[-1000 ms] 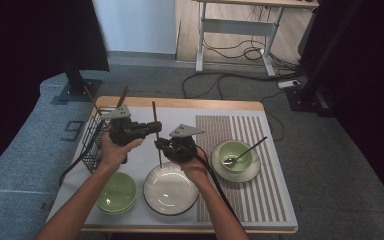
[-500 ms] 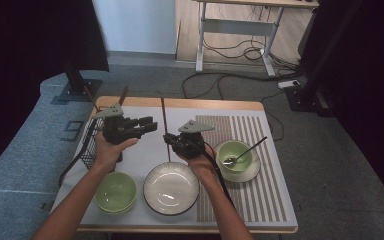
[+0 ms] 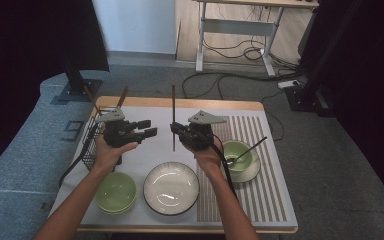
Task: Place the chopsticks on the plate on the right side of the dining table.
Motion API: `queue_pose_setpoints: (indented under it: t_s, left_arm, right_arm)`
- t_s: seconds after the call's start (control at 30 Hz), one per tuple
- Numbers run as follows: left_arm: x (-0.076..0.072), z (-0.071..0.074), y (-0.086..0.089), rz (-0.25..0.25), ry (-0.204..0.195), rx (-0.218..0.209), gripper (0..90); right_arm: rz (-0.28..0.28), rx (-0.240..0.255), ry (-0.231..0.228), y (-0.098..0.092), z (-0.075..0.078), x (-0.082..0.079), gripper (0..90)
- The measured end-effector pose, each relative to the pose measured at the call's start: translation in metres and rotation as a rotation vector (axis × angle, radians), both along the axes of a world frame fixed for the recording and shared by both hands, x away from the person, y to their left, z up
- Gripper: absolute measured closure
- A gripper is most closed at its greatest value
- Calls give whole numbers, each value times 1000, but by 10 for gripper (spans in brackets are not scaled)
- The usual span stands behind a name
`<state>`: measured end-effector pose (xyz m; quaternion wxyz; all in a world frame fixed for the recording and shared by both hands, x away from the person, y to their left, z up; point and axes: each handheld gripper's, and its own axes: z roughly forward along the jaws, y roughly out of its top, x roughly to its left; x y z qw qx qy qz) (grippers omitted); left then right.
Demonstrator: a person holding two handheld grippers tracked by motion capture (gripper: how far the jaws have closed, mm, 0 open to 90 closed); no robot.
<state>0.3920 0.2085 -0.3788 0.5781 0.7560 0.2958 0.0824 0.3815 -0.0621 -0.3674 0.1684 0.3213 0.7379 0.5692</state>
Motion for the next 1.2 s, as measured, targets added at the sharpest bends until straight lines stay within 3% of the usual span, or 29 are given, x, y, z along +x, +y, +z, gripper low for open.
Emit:
queue_pose_setpoints:
  t_s: [0.27, 0.5, 1.2]
  left_arm:
    - [0, -6, -3, 7, 1, 3, 502]
    - [-1, -9, -7, -8, 4, 26, 503]
    - [-1, -17, -15, -29, 21, 41, 540]
  right_arm:
    - [1, 12, -16, 1, 12, 0, 844]
    - [6, 1, -17, 7, 11, 1, 844]
    - [45, 3, -27, 30, 19, 0, 844]
